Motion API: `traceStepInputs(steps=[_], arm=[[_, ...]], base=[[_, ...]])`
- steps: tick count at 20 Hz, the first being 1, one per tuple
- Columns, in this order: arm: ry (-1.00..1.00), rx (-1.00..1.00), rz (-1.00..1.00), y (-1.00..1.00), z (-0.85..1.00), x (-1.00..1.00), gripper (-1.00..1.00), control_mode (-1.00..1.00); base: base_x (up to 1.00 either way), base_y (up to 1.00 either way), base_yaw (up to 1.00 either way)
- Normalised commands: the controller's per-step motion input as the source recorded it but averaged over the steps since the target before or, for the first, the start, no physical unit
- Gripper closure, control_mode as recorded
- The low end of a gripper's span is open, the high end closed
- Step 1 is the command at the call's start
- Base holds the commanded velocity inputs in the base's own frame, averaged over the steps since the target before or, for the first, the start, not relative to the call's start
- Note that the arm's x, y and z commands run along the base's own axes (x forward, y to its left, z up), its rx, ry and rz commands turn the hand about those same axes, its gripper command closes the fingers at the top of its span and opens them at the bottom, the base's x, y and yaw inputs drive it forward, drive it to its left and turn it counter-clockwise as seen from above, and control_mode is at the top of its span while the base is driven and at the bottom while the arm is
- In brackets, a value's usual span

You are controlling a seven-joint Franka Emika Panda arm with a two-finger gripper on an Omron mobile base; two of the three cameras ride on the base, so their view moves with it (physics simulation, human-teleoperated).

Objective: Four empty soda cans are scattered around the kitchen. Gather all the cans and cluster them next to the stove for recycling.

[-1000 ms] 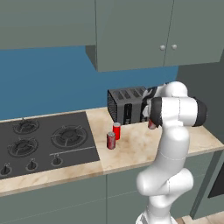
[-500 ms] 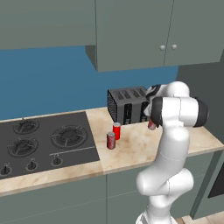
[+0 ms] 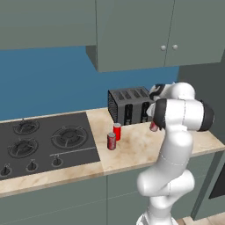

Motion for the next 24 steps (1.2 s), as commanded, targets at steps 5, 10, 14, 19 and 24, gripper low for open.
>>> traceStepInputs(steps=[5,10,14,19,24], arm=[[0.09,0.0,0.0,0.12,0.19,-0.2,1.0,-1.0],[0.08,-0.02,0.0,0.13,0.18,-0.21,1.0,-1.0],[0.06,-0.05,0.0,0.13,0.09,-0.25,1.0,-1.0],[0.0,-0.07,0.0,0.18,0.02,-0.28,1.0,-1.0],[-0.01,-0.01,0.0,0.19,0.0,-0.32,1.0,-1.0]], base=[[0.0,0.0,0.0],[0.0,0.0,0.0],[0.0,0.0,0.0],[0.0,0.0,0.0],[0.0,0.0,0.0]])
